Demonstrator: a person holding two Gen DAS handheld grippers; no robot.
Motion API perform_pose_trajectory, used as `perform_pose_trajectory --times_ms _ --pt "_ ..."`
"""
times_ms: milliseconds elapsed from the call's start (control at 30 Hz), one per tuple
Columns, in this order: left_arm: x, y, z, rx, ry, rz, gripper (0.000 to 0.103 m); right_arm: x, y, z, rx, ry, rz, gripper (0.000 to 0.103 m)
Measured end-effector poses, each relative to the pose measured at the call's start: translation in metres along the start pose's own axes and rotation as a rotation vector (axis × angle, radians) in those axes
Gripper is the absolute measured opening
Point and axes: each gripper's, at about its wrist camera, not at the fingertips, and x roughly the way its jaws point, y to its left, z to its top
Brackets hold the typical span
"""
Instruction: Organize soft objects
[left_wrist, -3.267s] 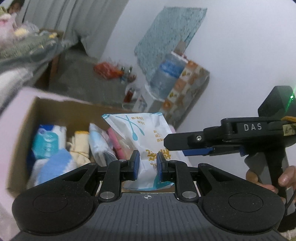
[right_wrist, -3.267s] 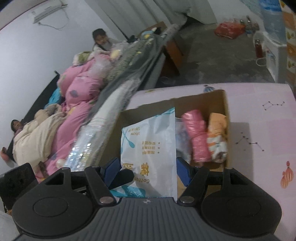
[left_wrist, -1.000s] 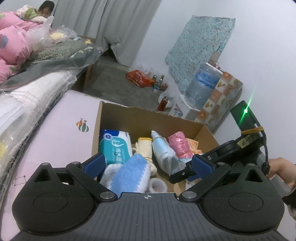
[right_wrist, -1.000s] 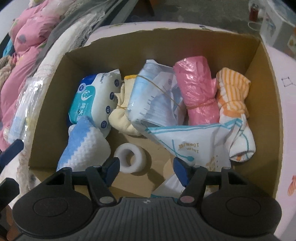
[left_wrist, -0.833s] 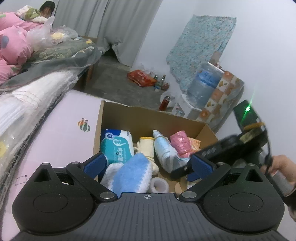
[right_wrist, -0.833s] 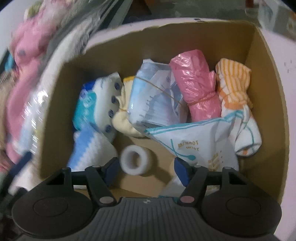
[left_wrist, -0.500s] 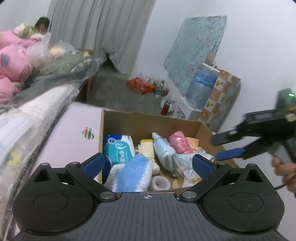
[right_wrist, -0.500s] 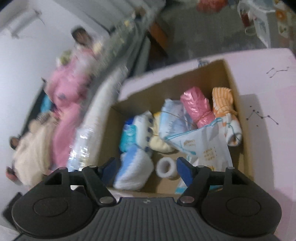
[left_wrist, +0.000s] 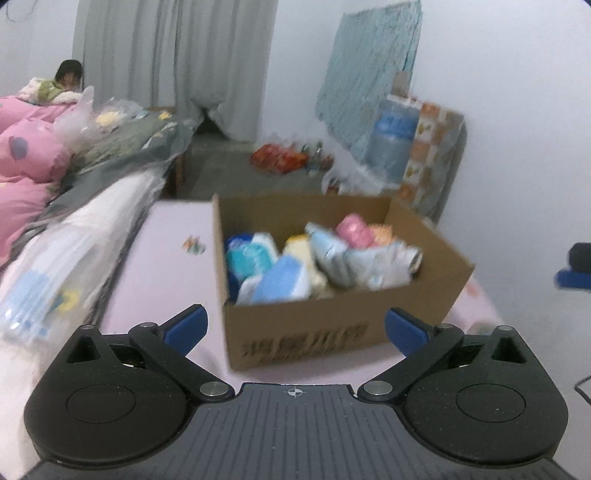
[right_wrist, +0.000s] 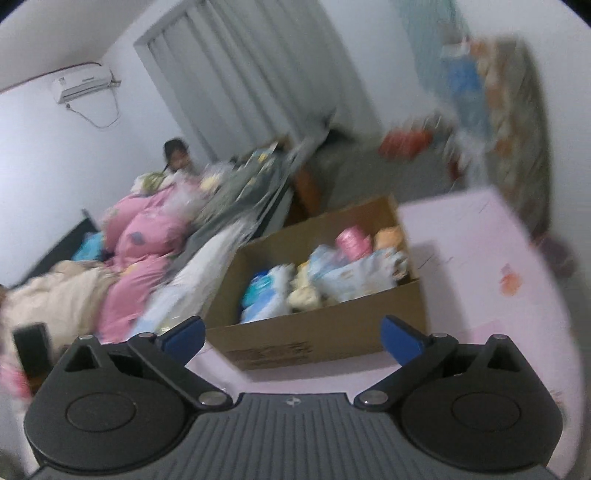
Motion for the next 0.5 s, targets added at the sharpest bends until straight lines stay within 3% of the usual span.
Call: perform_pose_trajectory --times_ms 167,367,500 --pt "-0.009 -0.014 -0.023 0.078 0.066 0.101 0.103 0.010 0.022 -0.043 -0.131 -0.012 -0.206 0.073" --pt "-0.015 -0.026 -0.036 0.086 0.067 0.225 0.103 0.034 0.037 -0.055 -0.160 0.018 -0.267 0.073" --pt "-0.013 -0.026 -0.037 0.006 0.054 0.217 0.103 0.034 0.043 -0.055 -0.170 -0.052 -0.328 0.073"
